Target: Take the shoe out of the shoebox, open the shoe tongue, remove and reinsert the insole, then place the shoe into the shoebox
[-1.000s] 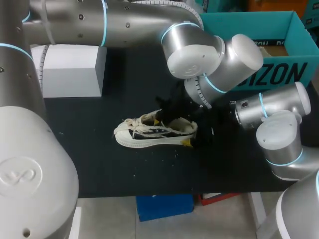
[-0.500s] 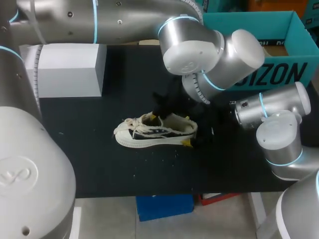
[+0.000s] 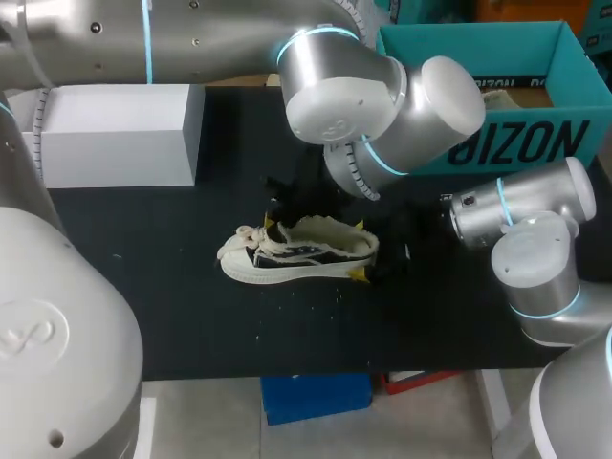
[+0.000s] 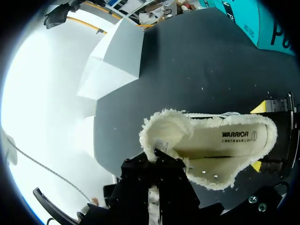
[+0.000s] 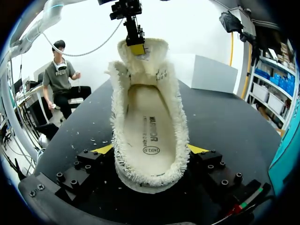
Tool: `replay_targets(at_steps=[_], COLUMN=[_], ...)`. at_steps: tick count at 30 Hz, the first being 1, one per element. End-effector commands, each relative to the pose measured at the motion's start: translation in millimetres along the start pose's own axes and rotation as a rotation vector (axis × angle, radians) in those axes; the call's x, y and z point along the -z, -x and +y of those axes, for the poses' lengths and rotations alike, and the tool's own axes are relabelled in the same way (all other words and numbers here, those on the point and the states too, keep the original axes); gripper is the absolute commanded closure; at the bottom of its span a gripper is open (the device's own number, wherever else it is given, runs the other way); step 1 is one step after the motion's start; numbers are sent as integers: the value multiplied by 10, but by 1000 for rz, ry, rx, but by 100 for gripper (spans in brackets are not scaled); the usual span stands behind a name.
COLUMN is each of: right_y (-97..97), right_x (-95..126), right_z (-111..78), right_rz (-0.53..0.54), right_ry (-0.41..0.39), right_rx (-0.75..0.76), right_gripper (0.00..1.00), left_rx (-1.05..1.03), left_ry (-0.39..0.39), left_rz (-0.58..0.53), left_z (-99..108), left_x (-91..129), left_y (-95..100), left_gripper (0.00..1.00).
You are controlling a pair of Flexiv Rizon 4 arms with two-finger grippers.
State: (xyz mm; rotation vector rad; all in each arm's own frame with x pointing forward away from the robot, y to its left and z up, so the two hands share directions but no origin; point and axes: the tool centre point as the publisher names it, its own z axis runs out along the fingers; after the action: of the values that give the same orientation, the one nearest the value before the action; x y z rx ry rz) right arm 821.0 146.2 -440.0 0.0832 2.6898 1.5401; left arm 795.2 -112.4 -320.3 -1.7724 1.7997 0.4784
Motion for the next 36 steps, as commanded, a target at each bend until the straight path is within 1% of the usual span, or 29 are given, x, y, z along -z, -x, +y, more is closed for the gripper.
replay_targets(at_steps=[1,7,8,9,10,11,20,25,31,36], right_y=[2,2,2,2,2,2,2,2,2,2], right_x=[-25,-25,-25,-25,-25,-25,-25,-25,-25,-25], right_z=[-24,-24,-24,-24,-24,-24,-24,-24,-24,-24], right_rz=[-3,-3,-3,-3,-3,-3,-3,-3,-3,-3], right_ry=[-3,-3,-3,-3,-3,-3,-3,-3,-3,-3], right_rx=[-2,-2,-2,-2,-2,-2,-2,-2,-2,-2], right_gripper=[100,100,100,100,100,100,100,100,100,100], left_rx=[11,29,33,37,39,47,91,104,128,141], left_ry=[-1,23,33,39,40,45,40,45,80,113], left_rz=[9,9,5,8,12,13,28,31,32,31], left_z=[51,100,108,114,119,123,123,169,257,298], left_x=[-75,-198,-220,-240,-251,-262,-281,-334,-475,-636], left_y=[123,190,194,201,212,227,387,439,515,565], left_gripper=[100,100,94,67,10,0,0,0,0,0])
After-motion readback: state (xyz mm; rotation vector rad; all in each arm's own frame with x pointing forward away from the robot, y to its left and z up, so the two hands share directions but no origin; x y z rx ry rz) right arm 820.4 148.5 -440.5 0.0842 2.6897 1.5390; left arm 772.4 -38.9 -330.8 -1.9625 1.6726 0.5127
